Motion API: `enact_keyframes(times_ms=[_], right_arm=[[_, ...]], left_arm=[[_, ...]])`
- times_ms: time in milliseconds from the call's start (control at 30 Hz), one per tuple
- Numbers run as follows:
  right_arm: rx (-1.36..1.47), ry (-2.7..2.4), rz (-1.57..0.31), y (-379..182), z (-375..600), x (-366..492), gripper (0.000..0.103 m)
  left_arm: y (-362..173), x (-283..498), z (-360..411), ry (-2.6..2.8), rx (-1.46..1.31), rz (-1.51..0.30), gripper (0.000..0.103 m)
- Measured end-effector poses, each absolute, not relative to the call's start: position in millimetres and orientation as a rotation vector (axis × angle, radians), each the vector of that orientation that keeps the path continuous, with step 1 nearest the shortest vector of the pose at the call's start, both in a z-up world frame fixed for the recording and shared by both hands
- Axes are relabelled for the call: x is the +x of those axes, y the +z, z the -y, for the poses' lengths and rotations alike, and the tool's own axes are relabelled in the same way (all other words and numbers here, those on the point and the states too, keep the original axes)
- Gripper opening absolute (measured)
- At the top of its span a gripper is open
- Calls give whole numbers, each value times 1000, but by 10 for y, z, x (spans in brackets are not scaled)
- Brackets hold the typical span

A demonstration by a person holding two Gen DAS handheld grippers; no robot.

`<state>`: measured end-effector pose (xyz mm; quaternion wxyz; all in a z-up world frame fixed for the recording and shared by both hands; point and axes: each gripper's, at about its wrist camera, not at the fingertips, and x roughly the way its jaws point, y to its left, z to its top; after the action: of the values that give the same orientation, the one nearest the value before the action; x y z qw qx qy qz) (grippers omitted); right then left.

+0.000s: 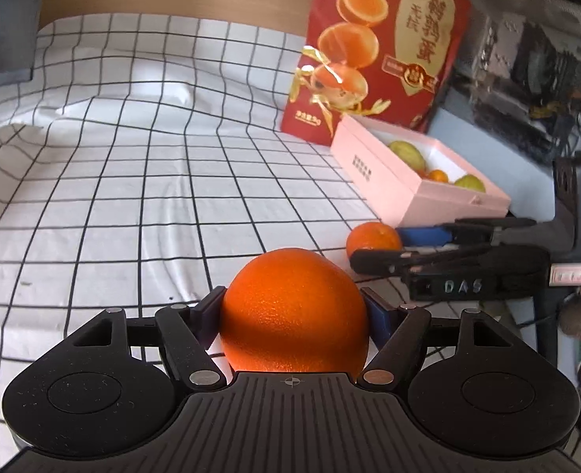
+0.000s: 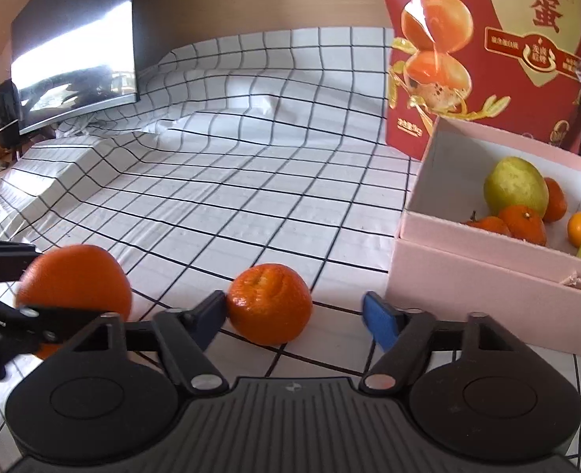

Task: Organize fruits
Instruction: 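Grasp the mandarin with the right gripper while the left gripper holds the orange, then carry the orange and mandarin over the pink box and open both grippers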

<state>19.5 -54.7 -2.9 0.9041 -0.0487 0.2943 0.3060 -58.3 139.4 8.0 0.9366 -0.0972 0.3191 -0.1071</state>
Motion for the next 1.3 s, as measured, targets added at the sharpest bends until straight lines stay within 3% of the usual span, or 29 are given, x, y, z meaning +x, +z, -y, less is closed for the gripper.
enact_keyframes(times_ms=[233, 433, 933, 1300], right_arm=[[-193, 663, -616, -30, 382, 183, 46], [-154, 651, -635, 0, 591, 81, 45], [-134, 425, -619, -84, 1736, -227, 45], [-107, 379, -603, -63, 1989, -240, 45]], left_arm=[[65, -628, -1383, -217, -199, -629, 78], [-7, -590, -1375, -254, -223, -669, 82], [26, -561, -1237, -190, -186, -684, 78], [112, -520, -634, -302, -114, -695, 77]])
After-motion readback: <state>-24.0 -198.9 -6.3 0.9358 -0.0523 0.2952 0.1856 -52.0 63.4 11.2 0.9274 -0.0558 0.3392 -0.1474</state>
